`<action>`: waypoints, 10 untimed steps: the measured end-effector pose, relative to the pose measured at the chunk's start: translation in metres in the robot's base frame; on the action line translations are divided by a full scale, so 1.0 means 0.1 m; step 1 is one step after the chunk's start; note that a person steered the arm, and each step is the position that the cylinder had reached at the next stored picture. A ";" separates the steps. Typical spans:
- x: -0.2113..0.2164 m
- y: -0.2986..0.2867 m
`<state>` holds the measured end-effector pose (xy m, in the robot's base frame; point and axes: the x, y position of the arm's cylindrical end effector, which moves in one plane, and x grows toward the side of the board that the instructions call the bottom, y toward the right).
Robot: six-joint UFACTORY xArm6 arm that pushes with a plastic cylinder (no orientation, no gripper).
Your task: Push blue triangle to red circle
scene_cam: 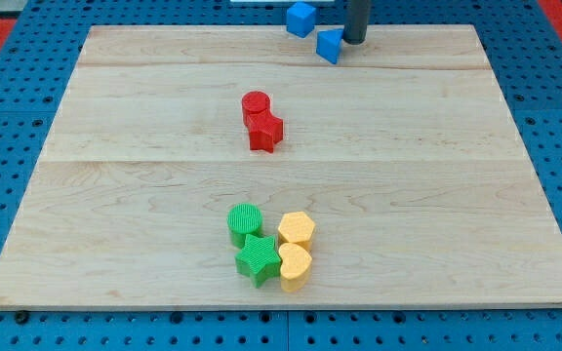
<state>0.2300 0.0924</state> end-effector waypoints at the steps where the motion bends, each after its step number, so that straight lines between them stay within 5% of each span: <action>1: 0.20 -0.23; 5: -0.17 -0.01; 10: 0.57 -1.14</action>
